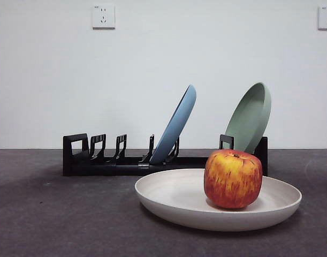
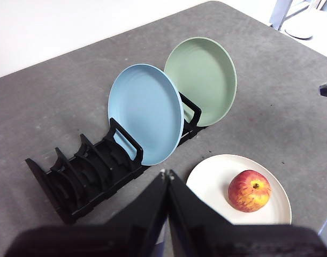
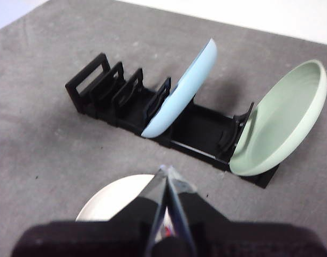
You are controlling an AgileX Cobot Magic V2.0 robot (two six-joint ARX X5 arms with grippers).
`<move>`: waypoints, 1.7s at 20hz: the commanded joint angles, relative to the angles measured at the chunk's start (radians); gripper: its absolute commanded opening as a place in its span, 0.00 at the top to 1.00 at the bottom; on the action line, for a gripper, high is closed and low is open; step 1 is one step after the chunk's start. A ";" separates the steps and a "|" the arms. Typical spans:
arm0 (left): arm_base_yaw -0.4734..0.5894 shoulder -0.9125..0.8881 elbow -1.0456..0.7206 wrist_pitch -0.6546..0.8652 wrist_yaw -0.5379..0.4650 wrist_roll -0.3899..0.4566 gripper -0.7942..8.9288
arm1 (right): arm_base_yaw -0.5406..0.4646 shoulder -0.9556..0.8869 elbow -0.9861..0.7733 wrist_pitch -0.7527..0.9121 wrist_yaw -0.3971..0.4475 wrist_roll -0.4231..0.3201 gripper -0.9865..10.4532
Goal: Take the yellow plate from the plate rack,put the plate on the table,take the apple from the table,put the apple in the plate
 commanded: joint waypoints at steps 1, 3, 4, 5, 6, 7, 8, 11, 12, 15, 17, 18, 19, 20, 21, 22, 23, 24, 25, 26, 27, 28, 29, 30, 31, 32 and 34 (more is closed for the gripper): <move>-0.012 -0.033 -0.094 0.062 -0.018 -0.027 0.93 | 0.002 -0.013 -0.042 0.011 -0.002 0.022 0.93; -0.019 -0.075 -0.199 0.135 -0.050 -0.047 0.93 | 0.002 -0.035 -0.087 0.025 -0.002 0.033 0.93; -0.022 -0.103 -0.269 0.187 -0.058 -0.068 0.93 | 0.002 -0.050 -0.117 0.030 -0.001 0.038 0.93; -0.025 -0.132 -0.335 0.238 -0.069 -0.090 0.93 | 0.002 -0.066 -0.149 0.040 -0.002 0.050 0.93; -0.027 -0.168 -0.420 0.303 -0.081 -0.111 0.93 | 0.002 -0.089 -0.194 0.062 -0.002 0.068 0.93; -0.031 -0.202 -0.494 0.357 -0.102 -0.134 0.93 | 0.003 -0.113 -0.242 0.092 -0.002 0.085 0.93; -0.035 -0.232 -0.564 0.406 -0.119 -0.154 0.93 | 0.003 -0.138 -0.293 0.126 -0.002 0.104 0.93; -0.062 -0.312 -0.743 0.526 -0.158 -0.205 0.93 | 0.003 -0.203 -0.442 0.213 -0.002 0.151 0.93; -0.076 -0.331 -0.790 0.559 -0.177 -0.224 0.93 | 0.004 -0.218 -0.484 0.238 -0.002 0.171 0.93; -0.122 -0.351 -0.882 0.634 -0.226 -0.252 0.93 | 0.003 -0.233 -0.559 0.286 -0.001 0.182 0.93; -0.146 -0.351 -0.888 0.637 -0.248 -0.251 0.93 | 0.003 -0.230 -0.560 0.292 0.006 0.184 0.93; -0.154 -0.351 -0.888 0.638 -0.249 -0.253 0.93 | 0.003 -0.230 -0.560 0.294 0.006 0.190 0.93; -0.156 -0.351 -0.888 0.637 -0.248 -0.254 0.92 | 0.002 -0.230 -0.560 0.294 0.006 0.190 0.93; -0.155 -0.351 -0.888 0.635 -0.254 -0.254 0.92 | 0.002 -0.233 -0.560 0.292 0.006 0.190 0.93; -0.154 -0.350 -0.888 0.634 -0.256 -0.253 0.92 | 0.002 -0.235 -0.560 0.290 0.005 0.190 0.93; -0.154 -0.350 -0.888 0.634 -0.255 -0.250 0.92 | 0.002 -0.235 -0.560 0.290 0.004 0.190 0.93; -0.154 -0.350 -0.888 0.634 -0.255 -0.250 0.92 | 0.002 -0.235 -0.560 0.290 0.005 0.190 0.93; -0.154 -0.350 -0.888 0.633 -0.255 -0.250 0.92 | 0.002 -0.235 -0.560 0.290 0.006 0.190 0.93; -0.154 -0.350 -0.888 0.632 -0.255 -0.250 0.92 | 0.002 -0.235 -0.560 0.290 0.006 0.190 0.93; -0.153 -0.350 -0.888 0.632 -0.255 -0.250 0.92 | 0.002 -0.235 -0.560 0.290 0.006 0.190 0.93; -0.154 -0.350 -0.888 0.632 -0.255 -0.250 0.92 | 0.002 -0.235 -0.560 0.290 0.005 0.190 0.93; -0.154 -0.350 -0.888 0.632 -0.255 -0.250 0.92 | 0.002 -0.235 -0.560 0.290 0.006 0.190 0.93; -0.154 -0.350 -0.888 0.632 -0.255 -0.250 0.92 | 0.002 -0.235 -0.560 0.290 0.006 0.190 0.93; -0.154 -0.350 -0.888 0.632 -0.255 -0.250 0.92 | 0.002 -0.235 -0.560 0.290 0.006 0.190 0.93; -0.154 -0.351 -0.888 0.631 -0.255 -0.250 0.92 | 0.002 -0.235 -0.560 0.290 0.006 0.190 0.93; -0.154 -0.358 -0.888 0.624 -0.254 -0.250 0.92 | 0.002 -0.235 -0.560 0.290 0.006 0.190 0.93; -0.149 -0.424 -0.888 0.592 -0.254 -0.250 0.92 | 0.002 -0.235 -0.560 0.290 0.005 0.190 0.93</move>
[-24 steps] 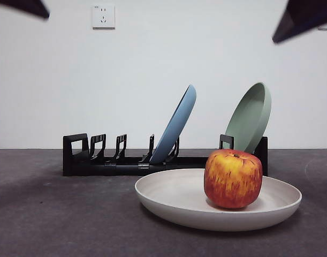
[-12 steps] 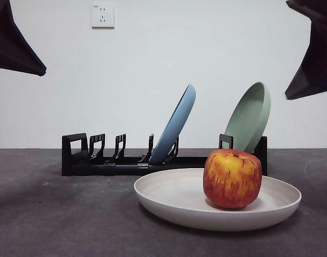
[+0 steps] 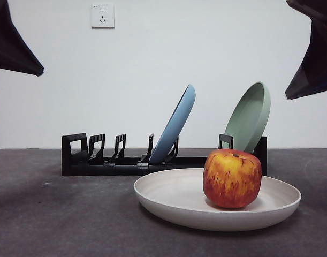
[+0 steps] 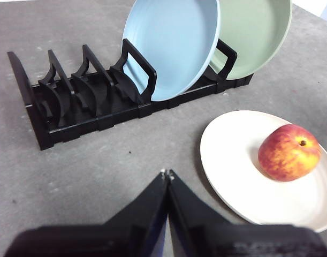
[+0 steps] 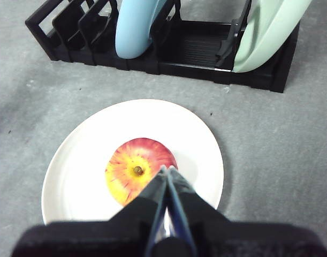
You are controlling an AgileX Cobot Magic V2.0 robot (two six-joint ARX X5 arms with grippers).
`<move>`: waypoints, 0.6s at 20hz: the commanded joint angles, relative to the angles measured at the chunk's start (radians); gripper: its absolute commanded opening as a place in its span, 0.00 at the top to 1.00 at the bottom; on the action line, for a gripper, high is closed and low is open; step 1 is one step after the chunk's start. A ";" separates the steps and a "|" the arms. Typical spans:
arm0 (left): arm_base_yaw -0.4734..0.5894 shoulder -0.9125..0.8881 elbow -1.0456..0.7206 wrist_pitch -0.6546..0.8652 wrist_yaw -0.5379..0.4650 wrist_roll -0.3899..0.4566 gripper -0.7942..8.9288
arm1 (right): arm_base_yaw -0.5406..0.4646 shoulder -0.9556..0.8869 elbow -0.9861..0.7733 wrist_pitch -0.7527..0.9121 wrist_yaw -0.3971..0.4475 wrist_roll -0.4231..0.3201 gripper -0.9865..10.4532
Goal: Take the yellow plate from the plate rack,put the plate on the table,take the apple from the table,put the apple in the plate
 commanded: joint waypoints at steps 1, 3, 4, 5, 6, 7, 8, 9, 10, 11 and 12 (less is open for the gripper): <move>0.010 -0.104 -0.006 -0.035 -0.002 0.033 0.92 | 0.001 -0.002 -0.004 0.006 0.003 0.010 0.93; 0.040 -0.229 -0.007 -0.053 -0.003 0.114 0.92 | 0.000 -0.002 -0.005 0.006 0.003 0.010 0.93; 0.066 -0.286 -0.007 -0.052 -0.002 0.156 0.92 | 0.001 -0.002 -0.004 0.006 0.003 0.010 0.93; 0.104 -0.349 -0.007 -0.053 -0.002 0.208 0.92 | 0.001 -0.002 -0.005 0.006 0.003 0.010 0.93; 0.146 -0.397 -0.008 -0.053 -0.001 0.240 0.92 | 0.001 -0.002 -0.005 0.006 0.003 0.010 0.93; 0.190 -0.437 -0.013 -0.053 -0.001 0.261 0.92 | 0.000 -0.002 -0.004 0.006 0.003 0.010 0.93; 0.236 -0.467 -0.025 -0.053 -0.002 0.274 0.92 | 0.001 -0.002 -0.004 0.006 0.003 0.010 0.93; 0.282 -0.492 -0.040 -0.053 -0.002 0.285 0.92 | 0.001 -0.002 -0.004 0.006 0.003 0.010 0.93; 0.326 -0.513 -0.064 -0.053 0.001 0.293 0.92 | 0.001 -0.002 -0.005 0.006 0.003 0.010 0.93; 0.365 -0.533 -0.096 -0.050 0.003 0.294 0.92 | 0.001 -0.002 -0.004 0.006 0.003 0.010 0.93; 0.398 -0.548 -0.132 -0.047 0.005 0.294 0.92 | 0.001 -0.002 -0.004 0.006 0.003 0.010 0.93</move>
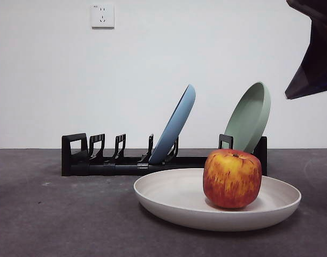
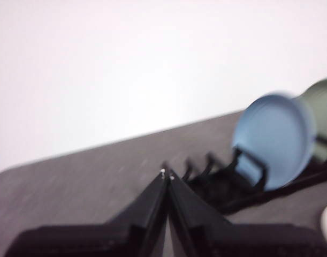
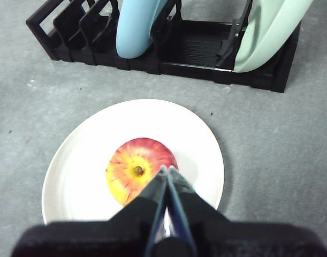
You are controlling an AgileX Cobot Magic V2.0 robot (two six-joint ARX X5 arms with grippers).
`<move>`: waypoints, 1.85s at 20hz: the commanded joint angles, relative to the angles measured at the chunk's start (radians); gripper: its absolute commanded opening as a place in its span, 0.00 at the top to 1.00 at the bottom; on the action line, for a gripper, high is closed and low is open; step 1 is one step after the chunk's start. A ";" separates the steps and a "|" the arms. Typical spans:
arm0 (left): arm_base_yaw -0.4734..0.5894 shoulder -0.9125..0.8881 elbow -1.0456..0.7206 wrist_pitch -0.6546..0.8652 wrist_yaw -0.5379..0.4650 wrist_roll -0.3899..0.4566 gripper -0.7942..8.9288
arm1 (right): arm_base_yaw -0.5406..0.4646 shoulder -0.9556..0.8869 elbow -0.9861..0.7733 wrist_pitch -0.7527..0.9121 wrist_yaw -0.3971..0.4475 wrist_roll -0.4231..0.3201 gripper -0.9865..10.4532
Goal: Take the yellow plate from the plate rack,put the plate on the table,take the apple from the table,put the apple in the plate
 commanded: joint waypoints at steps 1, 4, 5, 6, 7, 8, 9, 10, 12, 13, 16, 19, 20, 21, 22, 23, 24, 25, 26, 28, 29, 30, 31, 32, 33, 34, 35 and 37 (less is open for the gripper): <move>0.062 -0.031 -0.085 0.011 0.004 0.023 0.92 | 0.001 -0.002 -0.004 0.006 0.003 0.009 0.93; 0.092 -0.058 -0.207 0.059 0.000 0.024 0.92 | 0.001 -0.002 -0.004 0.006 0.003 0.009 0.93; 0.093 -0.064 -0.245 0.081 0.000 0.023 0.92 | 0.001 -0.002 -0.004 0.006 0.003 0.009 0.93; 0.093 -0.070 -0.276 0.097 0.000 0.021 0.92 | 0.001 -0.002 -0.004 0.006 0.003 0.009 0.93; 0.093 -0.075 -0.306 0.120 0.003 0.018 0.92 | 0.001 -0.002 -0.004 0.006 0.003 0.009 0.93; 0.093 -0.078 -0.328 0.129 0.003 0.013 0.92 | 0.001 -0.002 -0.005 0.006 0.003 0.009 0.93; 0.093 -0.081 -0.342 0.128 0.002 0.012 0.92 | 0.001 -0.002 -0.004 0.006 0.003 0.009 0.93; 0.093 -0.085 -0.351 0.127 0.002 0.012 0.92 | 0.001 -0.002 -0.004 0.006 0.003 0.009 0.93; 0.093 -0.100 -0.368 0.124 0.001 0.012 0.92 | 0.001 -0.002 -0.005 0.006 0.003 0.009 0.93; 0.093 -0.113 -0.378 0.124 0.001 0.012 0.92 | 0.001 -0.002 -0.004 0.006 0.003 0.009 0.93; 0.093 -0.153 -0.393 0.085 -0.002 0.000 0.92 | 0.001 -0.002 -0.005 0.006 0.003 0.009 0.93; 0.093 -0.153 -0.393 0.055 -0.003 -0.015 0.92 | 0.001 -0.002 -0.004 0.006 0.003 0.009 0.93; 0.093 -0.153 -0.393 0.055 -0.003 -0.015 0.92 | 0.000 -0.002 -0.005 0.006 0.003 0.009 0.93; 0.093 -0.153 -0.393 0.055 -0.003 -0.016 0.92 | 0.001 -0.002 -0.004 0.006 0.003 0.009 0.93; 0.093 -0.153 -0.393 0.056 -0.002 -0.022 0.92 | 0.001 -0.002 -0.005 0.006 0.003 0.009 0.93; 0.093 -0.153 -0.393 0.061 0.001 -0.022 0.92 | 0.001 -0.002 -0.005 0.006 0.003 0.009 0.93; 0.093 -0.153 -0.393 0.061 0.000 -0.022 0.92 | 0.001 -0.002 -0.004 0.006 0.003 0.009 0.93; 0.093 -0.153 -0.393 0.061 0.000 -0.022 0.92 | 0.001 -0.002 -0.004 0.006 0.003 0.009 0.93; 0.093 -0.153 -0.393 0.061 -0.002 -0.022 0.92 | 0.000 -0.002 -0.005 0.006 0.003 0.009 0.93; 0.093 -0.153 -0.393 0.061 -0.001 -0.022 0.92 | 0.001 -0.002 -0.004 0.006 0.003 0.009 0.93; 0.093 -0.153 -0.393 0.061 -0.002 -0.022 0.92 | 0.001 -0.002 -0.004 0.006 0.003 0.009 0.93; 0.093 -0.153 -0.393 0.061 -0.002 -0.022 0.92 | 0.001 -0.002 -0.004 0.006 0.003 0.009 0.93; 0.093 -0.153 -0.393 0.061 -0.001 -0.022 0.92 | 0.001 -0.002 -0.004 0.006 0.003 0.009 0.93; 0.093 -0.153 -0.393 0.061 -0.001 -0.022 0.92 | 0.001 -0.002 -0.004 0.006 0.003 0.009 0.93; 0.093 -0.153 -0.393 0.061 -0.002 -0.022 0.92 | 0.001 -0.002 -0.004 0.006 0.003 0.009 0.93; 0.093 -0.153 -0.393 0.061 -0.002 -0.022 0.92 | 0.001 -0.002 -0.005 0.006 0.003 0.009 0.93; 0.093 -0.153 -0.393 0.061 -0.001 -0.022 0.92 | 0.001 -0.002 -0.004 0.006 0.003 0.009 0.93; 0.093 -0.153 -0.393 0.061 -0.002 -0.022 0.92 | 0.001 -0.002 -0.005 0.006 0.003 0.009 0.93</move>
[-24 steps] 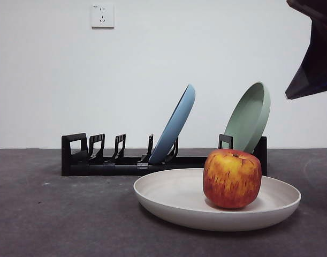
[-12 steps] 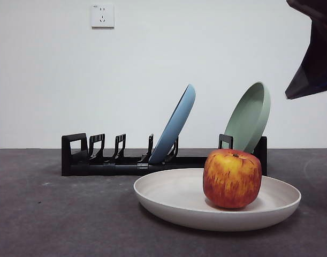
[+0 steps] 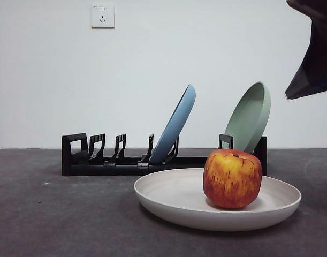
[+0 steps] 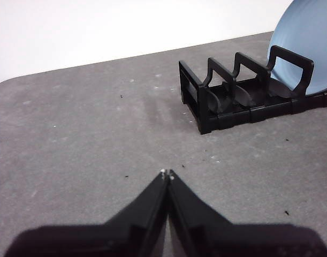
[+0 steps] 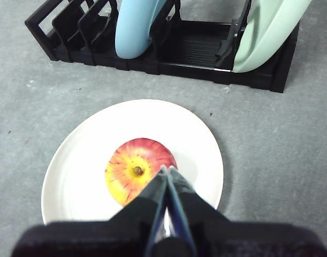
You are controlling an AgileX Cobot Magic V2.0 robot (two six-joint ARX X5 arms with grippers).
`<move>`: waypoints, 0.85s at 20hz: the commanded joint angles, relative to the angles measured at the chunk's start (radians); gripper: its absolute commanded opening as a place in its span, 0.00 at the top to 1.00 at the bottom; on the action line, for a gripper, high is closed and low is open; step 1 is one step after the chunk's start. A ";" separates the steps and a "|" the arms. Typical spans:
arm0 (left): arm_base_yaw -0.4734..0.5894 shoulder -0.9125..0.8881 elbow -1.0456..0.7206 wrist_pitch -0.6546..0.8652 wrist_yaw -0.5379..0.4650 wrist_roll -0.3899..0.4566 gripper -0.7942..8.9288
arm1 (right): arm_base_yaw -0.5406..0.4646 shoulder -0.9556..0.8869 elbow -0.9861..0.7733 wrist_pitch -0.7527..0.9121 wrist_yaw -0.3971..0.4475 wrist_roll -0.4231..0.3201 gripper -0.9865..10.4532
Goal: Take the yellow plate from the plate rack,put the plate on the table,take the apple from the table,put the apple in the plate
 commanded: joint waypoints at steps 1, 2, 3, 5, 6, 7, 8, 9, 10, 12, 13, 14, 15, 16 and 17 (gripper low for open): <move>0.002 -0.003 -0.011 -0.004 0.000 -0.006 0.92 | 0.001 -0.002 -0.005 0.006 0.003 0.009 0.93; 0.002 -0.003 -0.011 -0.004 0.000 -0.006 0.92 | 0.001 -0.002 -0.005 0.006 0.003 0.009 0.93; 0.002 -0.003 -0.011 -0.004 0.000 -0.006 0.92 | 0.000 -0.015 -0.005 -0.004 0.003 0.009 0.93; 0.002 -0.003 -0.011 -0.004 0.000 -0.006 0.92 | -0.023 -0.075 -0.005 -0.031 0.003 0.007 0.93; 0.002 -0.003 -0.011 -0.004 0.000 -0.006 0.92 | -0.042 -0.109 -0.005 -0.040 0.003 -0.006 0.93; 0.002 -0.003 -0.011 -0.004 0.000 -0.006 0.92 | -0.072 -0.150 -0.005 -0.049 0.003 -0.031 0.93; 0.002 -0.003 -0.011 -0.004 0.000 -0.006 0.92 | -0.108 -0.193 -0.006 -0.056 0.003 -0.051 0.93; 0.002 -0.003 -0.011 -0.004 0.000 -0.006 0.92 | -0.159 -0.250 -0.010 -0.054 0.001 -0.084 0.93; 0.002 -0.003 -0.011 -0.004 0.000 -0.006 0.92 | -0.206 -0.296 -0.015 -0.053 -0.004 -0.103 0.93; 0.002 -0.003 -0.011 -0.004 0.000 -0.006 0.92 | -0.315 -0.392 -0.032 -0.044 -0.005 -0.129 0.93; 0.002 -0.003 -0.011 -0.004 0.000 -0.006 0.92 | -0.372 -0.442 -0.044 -0.043 -0.005 -0.149 0.93; 0.002 -0.003 -0.011 -0.004 0.000 -0.006 0.92 | -0.415 -0.483 -0.058 -0.037 -0.005 -0.172 0.93; 0.002 -0.003 -0.011 -0.004 0.000 -0.006 0.92 | -0.453 -0.525 -0.079 -0.023 -0.012 -0.201 0.93; 0.002 -0.003 -0.011 -0.004 0.000 -0.006 0.92 | -0.486 -0.558 -0.103 0.000 -0.045 -0.231 0.93; 0.002 -0.003 -0.011 -0.004 0.000 -0.006 0.92 | -0.520 -0.595 -0.140 0.035 -0.098 -0.263 0.93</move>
